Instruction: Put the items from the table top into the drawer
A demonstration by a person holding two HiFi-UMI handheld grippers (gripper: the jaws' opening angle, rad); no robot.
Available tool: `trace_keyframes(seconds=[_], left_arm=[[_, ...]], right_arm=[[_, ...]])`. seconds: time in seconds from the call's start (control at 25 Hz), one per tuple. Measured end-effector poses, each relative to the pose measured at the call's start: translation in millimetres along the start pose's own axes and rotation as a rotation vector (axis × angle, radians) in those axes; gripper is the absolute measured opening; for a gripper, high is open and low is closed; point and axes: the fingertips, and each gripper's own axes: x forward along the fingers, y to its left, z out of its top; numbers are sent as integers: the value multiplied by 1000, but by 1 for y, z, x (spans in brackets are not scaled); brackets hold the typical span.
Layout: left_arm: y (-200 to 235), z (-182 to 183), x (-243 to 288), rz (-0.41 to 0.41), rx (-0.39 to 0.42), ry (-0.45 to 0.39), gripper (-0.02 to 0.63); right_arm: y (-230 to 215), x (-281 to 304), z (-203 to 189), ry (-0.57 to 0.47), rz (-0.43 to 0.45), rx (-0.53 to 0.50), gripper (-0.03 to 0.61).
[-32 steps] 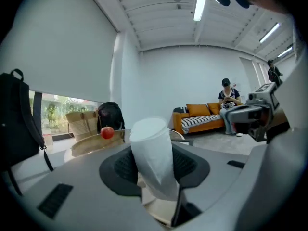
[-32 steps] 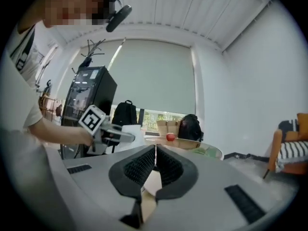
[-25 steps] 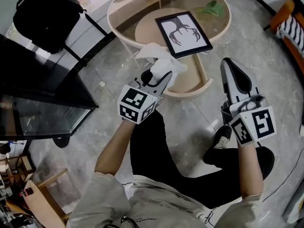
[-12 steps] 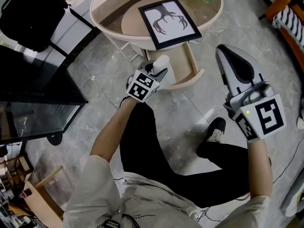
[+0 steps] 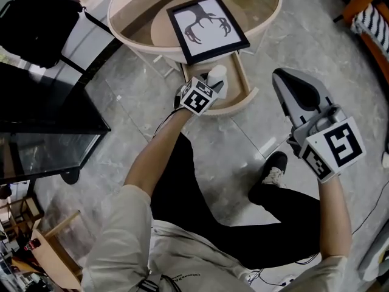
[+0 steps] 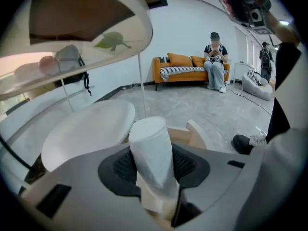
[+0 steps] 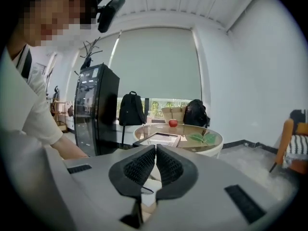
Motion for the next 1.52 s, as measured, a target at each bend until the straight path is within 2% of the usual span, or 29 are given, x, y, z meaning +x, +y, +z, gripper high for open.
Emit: trace_keyframes(seconds=[0.12,0.2,0.28,0.4,0.6,0.68,0.8,1.16,1.32,1.52], left_arm=[[-5,-22,25,-57,-106,98,169],[-2,-29,32,-59,-169,135,170],[1,-32,38,-54,-199,161,172],[0,-40,47,-72,-213,217,181],[-6,-50,51,-112,-177,273,221],[-4,-48,49,-99,-153,265,260],[1,-46,41,-70,-111,249,275],[13,-44,3,-25,-33,190,287],[10,-33,-21,-2,-5,119,287],[-8,-12,-39,24,-50,-16,285]], right_arm=[[0,2,-10,17,8,33,34],[1,3,-14,27,15,34,34],[2,3,-18,40,18,25,34],[1,2,-26,65,18,10,34],[-3,1,-29,67,18,26,34],[-3,0,-32,70,15,18,34],[-4,3,-35,74,12,14,34],[-8,11,-30,67,10,30,34],[-6,19,-33,84,21,-19,34],[-12,28,-45,111,3,-3,34]])
